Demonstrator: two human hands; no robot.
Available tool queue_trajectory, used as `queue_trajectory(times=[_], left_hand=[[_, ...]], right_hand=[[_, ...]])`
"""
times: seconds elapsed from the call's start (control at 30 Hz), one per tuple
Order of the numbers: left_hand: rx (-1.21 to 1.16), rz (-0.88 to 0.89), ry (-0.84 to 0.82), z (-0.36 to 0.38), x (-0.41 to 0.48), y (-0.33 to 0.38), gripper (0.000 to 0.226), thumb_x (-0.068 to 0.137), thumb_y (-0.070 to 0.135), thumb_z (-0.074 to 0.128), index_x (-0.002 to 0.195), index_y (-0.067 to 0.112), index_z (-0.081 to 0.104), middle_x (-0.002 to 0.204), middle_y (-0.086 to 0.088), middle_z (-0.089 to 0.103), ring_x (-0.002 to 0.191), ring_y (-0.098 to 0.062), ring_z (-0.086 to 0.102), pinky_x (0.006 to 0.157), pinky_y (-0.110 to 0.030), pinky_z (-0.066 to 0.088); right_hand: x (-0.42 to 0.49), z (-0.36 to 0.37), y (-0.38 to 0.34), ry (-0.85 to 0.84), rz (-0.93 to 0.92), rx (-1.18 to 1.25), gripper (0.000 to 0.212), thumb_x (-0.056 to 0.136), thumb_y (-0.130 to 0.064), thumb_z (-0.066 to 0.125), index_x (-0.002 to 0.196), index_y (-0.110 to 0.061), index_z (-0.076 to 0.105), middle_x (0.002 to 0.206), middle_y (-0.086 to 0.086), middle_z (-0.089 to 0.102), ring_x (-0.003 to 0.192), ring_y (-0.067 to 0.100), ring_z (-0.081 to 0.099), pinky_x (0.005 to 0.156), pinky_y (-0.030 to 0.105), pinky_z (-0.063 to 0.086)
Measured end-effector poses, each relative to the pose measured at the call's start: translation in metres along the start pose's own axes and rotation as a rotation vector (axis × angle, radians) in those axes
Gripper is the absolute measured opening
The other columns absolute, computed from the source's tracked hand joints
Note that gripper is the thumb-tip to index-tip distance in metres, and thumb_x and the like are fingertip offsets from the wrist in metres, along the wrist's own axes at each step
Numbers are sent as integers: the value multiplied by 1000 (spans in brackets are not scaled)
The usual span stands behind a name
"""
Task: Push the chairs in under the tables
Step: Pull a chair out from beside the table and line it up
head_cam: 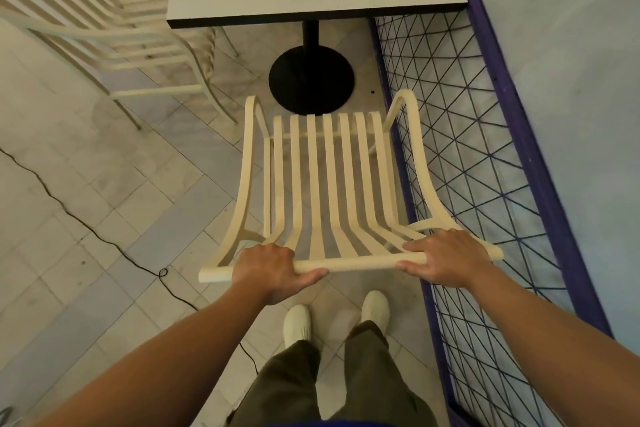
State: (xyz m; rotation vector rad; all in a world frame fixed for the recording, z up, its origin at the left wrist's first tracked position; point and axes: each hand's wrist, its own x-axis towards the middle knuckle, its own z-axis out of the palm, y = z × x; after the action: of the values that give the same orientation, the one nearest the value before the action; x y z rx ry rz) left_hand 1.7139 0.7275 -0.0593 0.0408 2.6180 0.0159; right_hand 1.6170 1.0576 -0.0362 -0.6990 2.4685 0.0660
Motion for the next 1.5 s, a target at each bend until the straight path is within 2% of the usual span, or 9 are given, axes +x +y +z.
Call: queue_trajectory(times=[0.23, 0.4, 0.5, 0.67, 0.87, 1.03, 1.2, 1.33, 1.5], left_hand=[[-60, -31, 0, -5, 7, 23, 116, 56, 102, -12, 105, 34, 68, 82, 10, 63, 73, -10, 62, 69, -28, 54], [-30, -33, -23, -12, 7, 25, 92, 69, 99, 5, 97, 34, 64, 74, 12, 56, 69, -7, 57, 63, -24, 44], [-36, -32, -18, -12, 8, 25, 91, 69, 99, 6, 99, 35, 64, 75, 13, 57, 68, -5, 57, 62, -23, 44], [-84, -28, -70, -12, 10, 22, 96, 67, 102, 9, 108, 36, 64, 83, 13, 61, 73, -7, 59, 68, -26, 52], [-208, -1, -183, -8, 15, 12, 105, 60, 106, 14, 122, 37, 63, 97, 14, 66, 84, -7, 62, 81, -33, 56], [-202, 4, -142, -9, 10, 15, 110, 59, 105, 9, 124, 36, 66, 89, 14, 66, 79, -6, 62, 78, -32, 57], [-141, 1, -136, -3, -5, 35, 104, 65, 102, 11, 123, 35, 67, 83, 12, 64, 75, -6, 61, 70, -25, 51], [-127, -10, -128, 10, -21, 54, 100, 67, 101, 14, 120, 34, 66, 84, 12, 63, 76, -8, 61, 72, -25, 52], [-135, -14, -124, 14, -31, 64, 100, 69, 100, 15, 128, 34, 63, 95, 13, 65, 83, -9, 62, 76, -25, 50]], right_hand=[[5, -10, 28, -31, -41, -13, 79, 79, -88, 25, 137, -43, 55, 115, -5, 67, 102, 16, 62, 82, 35, 45], [8, -8, 30, -45, -61, 34, 91, 71, -95, 16, 132, -42, 58, 111, -7, 69, 98, 17, 63, 79, 35, 48], [10, -13, 33, -108, -74, 57, 93, 68, -95, 15, 133, -43, 56, 112, -7, 67, 97, 17, 61, 73, 34, 42], [17, -26, 34, -301, -89, 102, 88, 73, -92, 28, 138, -39, 53, 128, -3, 63, 110, 21, 59, 90, 40, 49], [14, -27, 33, -302, -66, 119, 96, 69, -94, 26, 145, -37, 47, 136, -2, 59, 115, 21, 56, 92, 39, 47], [7, -23, 31, -319, -39, 181, 107, 61, -97, 20, 146, -37, 47, 139, -1, 56, 119, 22, 54, 93, 37, 45], [-11, -10, 38, -347, -21, 186, 86, 78, -87, 35, 147, -37, 45, 143, 0, 53, 125, 23, 49, 96, 37, 42], [-31, -6, 43, -375, -25, 173, 83, 80, -84, 37, 149, -37, 42, 150, 0, 47, 132, 23, 43, 100, 38, 40], [-41, 9, 49, -346, -43, 183, 103, 64, -97, 23, 146, -38, 43, 136, -6, 58, 115, 16, 54, 92, 35, 47]])
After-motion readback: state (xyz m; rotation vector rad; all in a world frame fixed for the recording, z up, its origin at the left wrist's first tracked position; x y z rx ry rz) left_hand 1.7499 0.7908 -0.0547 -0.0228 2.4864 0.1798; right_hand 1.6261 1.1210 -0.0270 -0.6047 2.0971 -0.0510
